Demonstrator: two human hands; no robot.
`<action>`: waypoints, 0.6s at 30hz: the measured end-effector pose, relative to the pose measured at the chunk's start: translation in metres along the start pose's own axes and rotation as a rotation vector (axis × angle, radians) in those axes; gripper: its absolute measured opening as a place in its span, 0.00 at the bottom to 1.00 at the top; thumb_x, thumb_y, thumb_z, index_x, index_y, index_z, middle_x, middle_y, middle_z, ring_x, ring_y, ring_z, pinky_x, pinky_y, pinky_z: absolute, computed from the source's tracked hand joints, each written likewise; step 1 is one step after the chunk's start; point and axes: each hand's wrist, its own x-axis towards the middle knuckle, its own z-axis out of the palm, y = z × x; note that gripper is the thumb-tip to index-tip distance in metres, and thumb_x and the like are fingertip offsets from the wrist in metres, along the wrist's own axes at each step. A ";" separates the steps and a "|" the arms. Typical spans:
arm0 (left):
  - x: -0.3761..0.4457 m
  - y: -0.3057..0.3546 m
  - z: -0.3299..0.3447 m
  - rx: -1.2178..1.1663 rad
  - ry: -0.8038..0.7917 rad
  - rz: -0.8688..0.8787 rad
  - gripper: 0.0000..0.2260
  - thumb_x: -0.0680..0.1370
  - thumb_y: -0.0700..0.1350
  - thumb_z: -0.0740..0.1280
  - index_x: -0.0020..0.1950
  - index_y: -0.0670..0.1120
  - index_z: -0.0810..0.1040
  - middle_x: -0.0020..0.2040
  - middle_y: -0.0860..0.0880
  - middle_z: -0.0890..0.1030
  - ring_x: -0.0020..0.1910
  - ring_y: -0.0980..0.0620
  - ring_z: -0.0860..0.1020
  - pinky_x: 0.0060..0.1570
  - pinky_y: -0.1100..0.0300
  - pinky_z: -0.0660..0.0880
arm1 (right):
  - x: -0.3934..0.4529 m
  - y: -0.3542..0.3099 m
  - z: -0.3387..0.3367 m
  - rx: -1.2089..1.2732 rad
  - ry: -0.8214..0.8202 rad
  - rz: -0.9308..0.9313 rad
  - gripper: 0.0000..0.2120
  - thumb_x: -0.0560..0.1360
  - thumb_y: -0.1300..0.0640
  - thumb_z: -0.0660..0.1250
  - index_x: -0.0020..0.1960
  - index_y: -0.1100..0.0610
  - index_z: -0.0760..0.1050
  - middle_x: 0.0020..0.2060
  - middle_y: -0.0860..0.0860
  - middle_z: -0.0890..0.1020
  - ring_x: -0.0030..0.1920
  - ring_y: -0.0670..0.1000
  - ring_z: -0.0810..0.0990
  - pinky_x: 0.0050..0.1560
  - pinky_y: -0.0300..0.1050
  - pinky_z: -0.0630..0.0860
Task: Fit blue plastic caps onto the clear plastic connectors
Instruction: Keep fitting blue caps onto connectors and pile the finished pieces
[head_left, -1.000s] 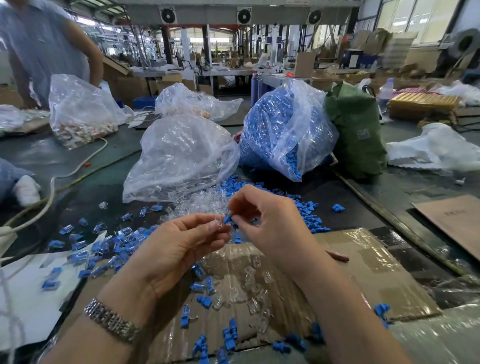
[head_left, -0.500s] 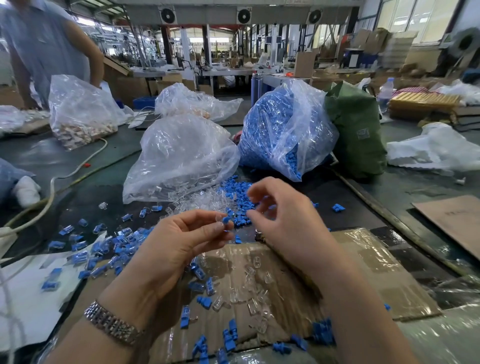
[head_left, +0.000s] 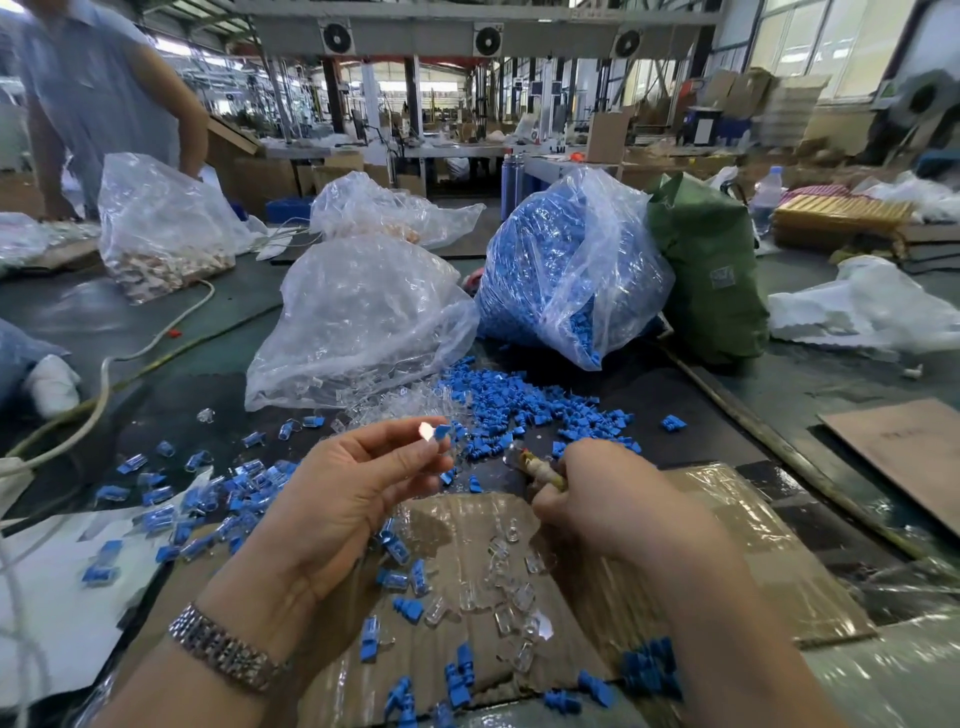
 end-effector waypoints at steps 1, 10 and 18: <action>0.000 0.000 0.000 -0.030 0.012 -0.005 0.12 0.71 0.35 0.71 0.53 0.38 0.86 0.54 0.36 0.85 0.47 0.45 0.85 0.42 0.61 0.82 | -0.001 0.002 -0.002 0.064 -0.014 -0.018 0.11 0.76 0.51 0.68 0.37 0.54 0.72 0.33 0.50 0.75 0.34 0.50 0.73 0.30 0.44 0.64; 0.001 0.000 0.004 -0.003 0.086 0.059 0.09 0.69 0.39 0.73 0.49 0.43 0.88 0.54 0.41 0.86 0.54 0.47 0.85 0.49 0.60 0.83 | -0.014 -0.009 -0.010 0.519 -0.255 -0.278 0.12 0.82 0.54 0.65 0.46 0.62 0.78 0.37 0.53 0.84 0.39 0.51 0.80 0.53 0.61 0.78; 0.000 -0.002 0.010 0.229 0.077 0.130 0.12 0.67 0.46 0.74 0.49 0.48 0.88 0.50 0.45 0.87 0.51 0.50 0.84 0.55 0.56 0.78 | -0.023 -0.018 -0.015 0.477 -0.258 -0.303 0.14 0.83 0.51 0.64 0.47 0.62 0.78 0.43 0.58 0.85 0.40 0.51 0.79 0.52 0.59 0.78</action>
